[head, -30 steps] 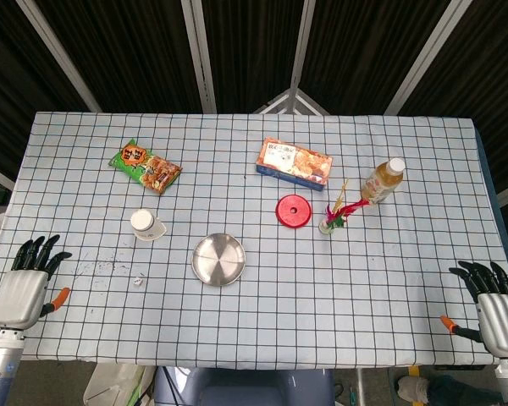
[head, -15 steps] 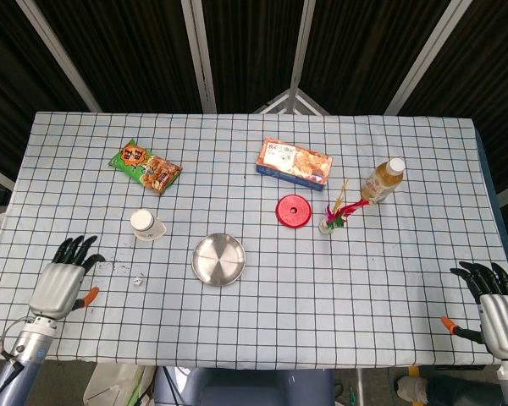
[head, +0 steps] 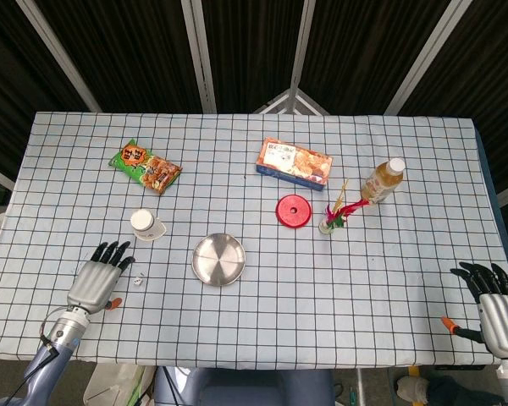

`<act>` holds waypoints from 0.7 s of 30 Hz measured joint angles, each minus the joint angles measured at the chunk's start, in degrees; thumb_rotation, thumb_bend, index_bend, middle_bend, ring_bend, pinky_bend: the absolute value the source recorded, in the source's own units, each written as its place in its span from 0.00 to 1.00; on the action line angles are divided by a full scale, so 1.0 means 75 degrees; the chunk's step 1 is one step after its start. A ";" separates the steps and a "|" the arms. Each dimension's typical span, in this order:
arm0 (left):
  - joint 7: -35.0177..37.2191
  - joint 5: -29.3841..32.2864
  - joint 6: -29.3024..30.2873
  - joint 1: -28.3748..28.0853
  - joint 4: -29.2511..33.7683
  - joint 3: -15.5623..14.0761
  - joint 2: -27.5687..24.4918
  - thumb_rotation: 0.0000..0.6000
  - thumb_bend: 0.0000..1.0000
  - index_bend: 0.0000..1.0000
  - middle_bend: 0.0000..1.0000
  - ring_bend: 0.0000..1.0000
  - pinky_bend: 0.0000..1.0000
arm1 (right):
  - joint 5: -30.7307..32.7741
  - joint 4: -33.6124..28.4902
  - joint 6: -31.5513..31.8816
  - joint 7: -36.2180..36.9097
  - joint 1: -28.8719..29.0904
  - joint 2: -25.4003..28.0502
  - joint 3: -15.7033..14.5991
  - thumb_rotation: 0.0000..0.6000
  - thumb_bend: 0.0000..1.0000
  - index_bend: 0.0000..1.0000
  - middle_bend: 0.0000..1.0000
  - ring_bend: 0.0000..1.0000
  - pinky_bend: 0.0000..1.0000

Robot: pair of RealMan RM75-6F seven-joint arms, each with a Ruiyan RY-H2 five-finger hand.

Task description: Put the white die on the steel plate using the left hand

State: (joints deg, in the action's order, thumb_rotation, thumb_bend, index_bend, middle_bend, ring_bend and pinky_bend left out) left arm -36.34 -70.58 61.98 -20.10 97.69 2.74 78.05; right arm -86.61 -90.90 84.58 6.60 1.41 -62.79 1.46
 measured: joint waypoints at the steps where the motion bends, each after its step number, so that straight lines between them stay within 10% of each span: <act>1: -0.0083 0.0085 -0.0041 -0.0049 0.0002 0.0014 0.0038 1.00 0.22 0.18 0.00 0.00 0.01 | 0.0007 0.0005 -0.0008 0.0000 0.0001 -0.0003 0.0001 1.00 0.10 0.25 0.19 0.13 0.00; 21: -0.0238 0.3330 -0.1502 -0.1551 0.1354 0.0661 -0.0982 1.00 0.33 0.31 0.00 0.00 0.01 | 0.0116 0.0129 -0.0235 -0.0218 0.0078 -0.0131 -0.0009 1.00 0.10 0.25 0.19 0.13 0.00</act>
State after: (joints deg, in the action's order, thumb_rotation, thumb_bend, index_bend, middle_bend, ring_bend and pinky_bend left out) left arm -38.12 -45.61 50.71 -31.73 107.85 7.70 70.69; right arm -85.75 -89.93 82.82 4.97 2.00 -63.77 1.40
